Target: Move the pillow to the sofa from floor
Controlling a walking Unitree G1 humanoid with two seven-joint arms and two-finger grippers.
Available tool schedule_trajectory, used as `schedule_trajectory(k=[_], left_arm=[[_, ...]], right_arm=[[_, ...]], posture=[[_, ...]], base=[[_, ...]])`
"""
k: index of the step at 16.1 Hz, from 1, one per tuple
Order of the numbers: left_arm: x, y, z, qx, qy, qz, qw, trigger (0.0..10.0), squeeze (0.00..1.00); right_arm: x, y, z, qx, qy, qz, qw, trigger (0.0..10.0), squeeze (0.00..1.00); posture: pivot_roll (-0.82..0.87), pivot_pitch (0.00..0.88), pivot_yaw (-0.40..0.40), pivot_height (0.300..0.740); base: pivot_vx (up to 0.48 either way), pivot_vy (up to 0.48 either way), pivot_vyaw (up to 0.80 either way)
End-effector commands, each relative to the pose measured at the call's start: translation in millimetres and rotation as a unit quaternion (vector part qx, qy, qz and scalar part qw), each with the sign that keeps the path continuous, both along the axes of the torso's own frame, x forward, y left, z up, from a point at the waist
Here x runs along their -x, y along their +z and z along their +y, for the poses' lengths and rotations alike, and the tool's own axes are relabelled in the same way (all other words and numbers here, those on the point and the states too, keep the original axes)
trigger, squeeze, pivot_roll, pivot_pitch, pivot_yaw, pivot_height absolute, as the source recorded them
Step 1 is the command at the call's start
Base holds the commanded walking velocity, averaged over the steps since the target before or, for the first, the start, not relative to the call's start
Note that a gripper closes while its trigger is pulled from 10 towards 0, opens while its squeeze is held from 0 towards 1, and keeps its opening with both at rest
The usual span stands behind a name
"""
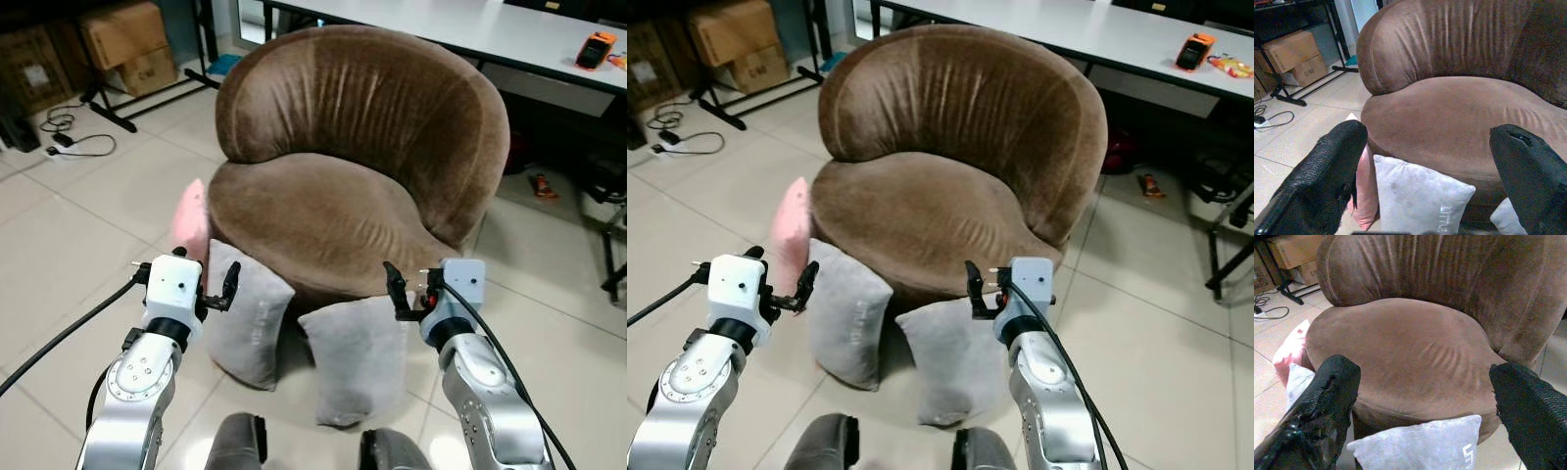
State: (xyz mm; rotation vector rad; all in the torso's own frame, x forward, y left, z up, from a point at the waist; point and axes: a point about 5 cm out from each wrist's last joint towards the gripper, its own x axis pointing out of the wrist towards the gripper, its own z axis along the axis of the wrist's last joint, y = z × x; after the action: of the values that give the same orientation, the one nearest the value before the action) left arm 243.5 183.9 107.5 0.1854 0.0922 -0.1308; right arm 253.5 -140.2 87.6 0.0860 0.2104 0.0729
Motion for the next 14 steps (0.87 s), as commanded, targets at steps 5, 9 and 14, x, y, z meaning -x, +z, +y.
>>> schedule_trajectory(k=[5, 9, 14], left_arm=[[-5.5, 0.9, -1.7, -0.035, -0.01, -0.004, 0.999, 10.0, 0.0], [-5.8, 1.7, -3.5, -0.028, -0.02, -0.007, 0.999, 3.6, 0.0], [-7.1, 2.0, -1.9, -0.034, -0.014, -0.011, 0.999, 10.0, 0.0]], right_arm=[[1.9, -1.6, -8.9, 0.012, -0.017, 0.004, 1.0, 10.0, 0.0], [1.0, -1.7, -10.3, 0.012, -0.022, 0.005, 1.0, 10.0, 0.0], [0.2, -4.1, -11.4, 0.004, -0.031, 0.021, 0.999, 10.0, 0.0]], posture=[[0.01, 0.0, -0.019, 0.656], [0.01, 0.0, -0.02, 0.656], [0.01, 0.0, -0.02, 0.656]], base=[[0.0, 0.0, 0.0], [0.328, 0.0, 0.0], [0.319, 0.0, -0.28]])
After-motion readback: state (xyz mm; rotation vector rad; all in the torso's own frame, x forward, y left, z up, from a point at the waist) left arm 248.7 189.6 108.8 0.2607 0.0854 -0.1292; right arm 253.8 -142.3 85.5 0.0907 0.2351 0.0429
